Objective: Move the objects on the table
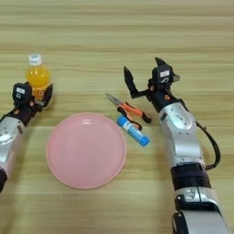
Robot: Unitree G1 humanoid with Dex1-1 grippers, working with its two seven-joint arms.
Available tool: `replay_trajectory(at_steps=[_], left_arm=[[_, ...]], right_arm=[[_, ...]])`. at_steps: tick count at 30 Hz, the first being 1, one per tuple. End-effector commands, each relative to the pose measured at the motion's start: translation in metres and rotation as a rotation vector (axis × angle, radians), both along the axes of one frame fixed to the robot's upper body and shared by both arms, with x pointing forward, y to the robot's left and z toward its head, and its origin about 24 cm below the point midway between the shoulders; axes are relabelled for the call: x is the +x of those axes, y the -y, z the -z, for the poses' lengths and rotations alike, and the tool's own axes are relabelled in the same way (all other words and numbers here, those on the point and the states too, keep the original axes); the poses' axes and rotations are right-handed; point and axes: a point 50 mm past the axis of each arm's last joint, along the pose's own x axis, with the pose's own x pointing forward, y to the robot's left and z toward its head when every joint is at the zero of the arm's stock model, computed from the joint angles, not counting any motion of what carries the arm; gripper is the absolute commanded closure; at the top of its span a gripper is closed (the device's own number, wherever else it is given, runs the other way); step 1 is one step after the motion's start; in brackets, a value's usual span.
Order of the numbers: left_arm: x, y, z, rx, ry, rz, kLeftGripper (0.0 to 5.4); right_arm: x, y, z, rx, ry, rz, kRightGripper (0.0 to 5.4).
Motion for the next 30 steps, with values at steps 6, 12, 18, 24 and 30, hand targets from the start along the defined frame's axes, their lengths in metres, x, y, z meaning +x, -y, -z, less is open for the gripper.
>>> replay_trajectory(at_steps=[6, 12, 18, 24, 30], left_arm=[[-0.004, 0.003, 0.003, 0.026, -0.001, 0.028, 2.02], [-0.007, 0.002, 0.007, 0.026, -0.019, 0.025, 2.02], [-0.010, 0.001, 0.011, 0.020, -0.033, 0.022, 2.02], [-0.014, 0.000, 0.015, 0.012, -0.055, 0.016, 2.02], [-0.017, -0.001, 0.019, 0.008, -0.072, 0.015, 2.02]], right_arm=[[0.004, 0.000, -0.009, 0.000, 0.039, -0.001, 0.00], [0.004, 0.000, -0.013, 0.000, 0.053, -0.001, 0.00], [0.005, 0.000, -0.016, 0.004, 0.065, 0.004, 0.00], [0.005, 0.000, -0.019, 0.008, 0.077, 0.007, 0.00], [0.005, -0.001, -0.021, 0.010, 0.084, 0.006, 0.00]])
